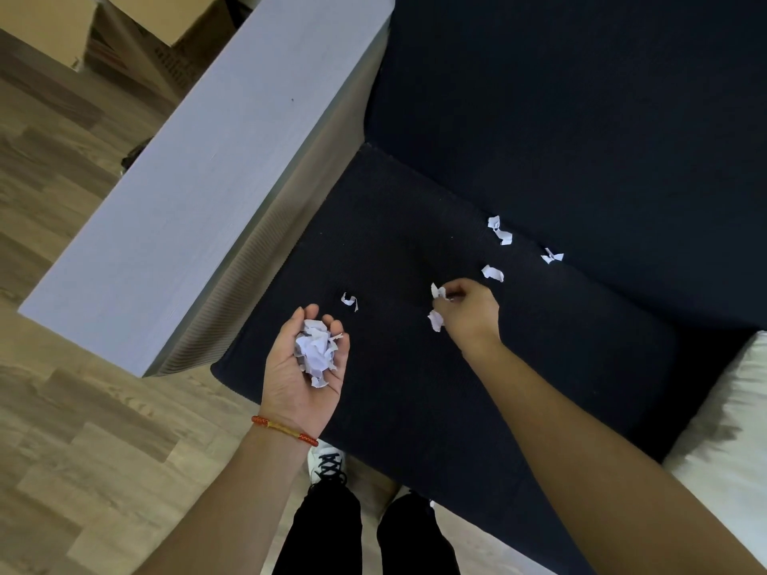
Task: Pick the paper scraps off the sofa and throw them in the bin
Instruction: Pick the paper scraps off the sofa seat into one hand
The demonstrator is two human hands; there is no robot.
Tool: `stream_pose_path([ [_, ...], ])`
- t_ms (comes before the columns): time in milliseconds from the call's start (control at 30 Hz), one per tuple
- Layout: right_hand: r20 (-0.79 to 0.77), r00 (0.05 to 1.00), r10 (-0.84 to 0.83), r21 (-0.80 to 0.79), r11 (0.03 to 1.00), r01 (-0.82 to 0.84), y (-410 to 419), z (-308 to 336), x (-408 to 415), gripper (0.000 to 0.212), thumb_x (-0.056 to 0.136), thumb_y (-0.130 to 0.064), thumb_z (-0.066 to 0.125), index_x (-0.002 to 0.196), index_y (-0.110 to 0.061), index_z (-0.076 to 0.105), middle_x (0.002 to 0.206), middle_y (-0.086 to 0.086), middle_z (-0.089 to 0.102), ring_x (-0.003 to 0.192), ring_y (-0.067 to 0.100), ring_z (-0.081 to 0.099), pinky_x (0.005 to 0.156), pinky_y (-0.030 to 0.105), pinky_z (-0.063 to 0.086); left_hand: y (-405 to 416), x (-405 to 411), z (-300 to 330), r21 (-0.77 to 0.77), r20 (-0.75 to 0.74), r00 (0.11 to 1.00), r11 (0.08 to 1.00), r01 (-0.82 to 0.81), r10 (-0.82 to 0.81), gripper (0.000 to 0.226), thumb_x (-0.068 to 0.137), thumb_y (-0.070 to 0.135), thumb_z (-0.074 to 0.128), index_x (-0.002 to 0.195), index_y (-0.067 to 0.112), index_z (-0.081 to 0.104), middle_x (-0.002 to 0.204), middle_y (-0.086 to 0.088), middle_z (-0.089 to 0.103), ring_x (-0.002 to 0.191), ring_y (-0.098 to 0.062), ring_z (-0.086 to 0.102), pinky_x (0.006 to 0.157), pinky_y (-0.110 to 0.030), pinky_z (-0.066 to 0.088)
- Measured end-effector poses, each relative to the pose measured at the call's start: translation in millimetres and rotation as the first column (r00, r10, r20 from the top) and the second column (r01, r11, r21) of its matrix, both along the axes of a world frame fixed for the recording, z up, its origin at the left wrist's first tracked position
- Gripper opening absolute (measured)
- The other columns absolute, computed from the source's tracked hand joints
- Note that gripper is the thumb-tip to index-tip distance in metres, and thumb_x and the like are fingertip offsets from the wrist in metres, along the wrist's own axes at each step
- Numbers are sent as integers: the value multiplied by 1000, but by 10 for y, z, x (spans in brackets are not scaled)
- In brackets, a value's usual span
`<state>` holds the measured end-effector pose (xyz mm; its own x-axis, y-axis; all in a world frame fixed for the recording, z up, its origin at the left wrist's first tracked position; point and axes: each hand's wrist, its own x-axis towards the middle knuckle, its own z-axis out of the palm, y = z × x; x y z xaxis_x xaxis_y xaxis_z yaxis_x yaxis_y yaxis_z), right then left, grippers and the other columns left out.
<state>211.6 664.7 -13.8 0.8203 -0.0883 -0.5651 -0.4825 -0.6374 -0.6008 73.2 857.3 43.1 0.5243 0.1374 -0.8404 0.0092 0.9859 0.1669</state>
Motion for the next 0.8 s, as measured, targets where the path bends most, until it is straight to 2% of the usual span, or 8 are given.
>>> stream_pose_path([
  [100,-15,994,-112,217,970,113,160,302,-184,10,93,-10,73,89,-18,77,72,2,75,70,9,74,77,30,65,-44,26,13,14,-1,1000,1000,16,-16,15,92,28,70,87,18,78,83,1,73,72,-10,74,64,-26,64],
  [167,-56,985,-162,360,917,171,274,569,-310,13,93,-6,73,94,-16,80,73,0,74,69,7,71,76,29,63,-103,55,15,4,-12,1000,1000,25,-25,13,92,29,71,89,18,77,84,1,73,74,-11,75,65,-27,64],
  [267,-93,986,-140,493,854,167,408,949,-495,15,94,-4,73,100,-15,81,84,3,75,78,10,70,77,30,63,-221,124,88,-20,-38,999,1000,22,-22,15,98,28,67,91,17,75,84,-1,73,73,-13,76,65,-28,64],
  [367,-86,986,-142,516,840,166,523,1226,-634,17,94,-4,73,100,-17,81,91,8,78,81,14,73,78,33,62,-318,174,213,-12,-49,999,1000,13,-13,19,100,28,66,90,15,76,84,-3,75,74,-14,77,65,-29,63],
  [467,-33,989,-146,532,835,141,633,1494,-751,20,93,-2,73,96,-20,81,92,2,81,90,18,79,83,34,65,-354,183,399,14,-4,1000,1000,28,-28,17,100,30,65,95,18,76,93,-3,74,88,-16,74,80,-33,63],
  [633,76,989,-126,500,863,72,746,1921,-878,17,97,-9,72,103,-22,80,96,-7,81,93,9,78,82,26,64,-343,223,856,59,18,999,998,31,-32,18,98,35,66,99,17,72,85,-5,73,79,-19,74,77,-37,61],
  [733,156,982,-108,465,885,23,808,2214,-927,19,99,-13,71,101,-30,78,96,-12,80,92,4,77,79,23,63,-319,216,1185,123,42,998,992,31,-36,24,98,40,66,101,17,74,91,-5,74,84,-20,74,85,-39,60],
  [800,193,976,-101,442,897,6,856,2399,-964,19,100,-16,69,100,-34,75,97,-12,79,94,4,76,82,26,64,-293,211,1358,150,62,998,989,10,-20,28,101,40,62,106,16,75,100,-7,74,91,-23,74,89,-42,60],
])
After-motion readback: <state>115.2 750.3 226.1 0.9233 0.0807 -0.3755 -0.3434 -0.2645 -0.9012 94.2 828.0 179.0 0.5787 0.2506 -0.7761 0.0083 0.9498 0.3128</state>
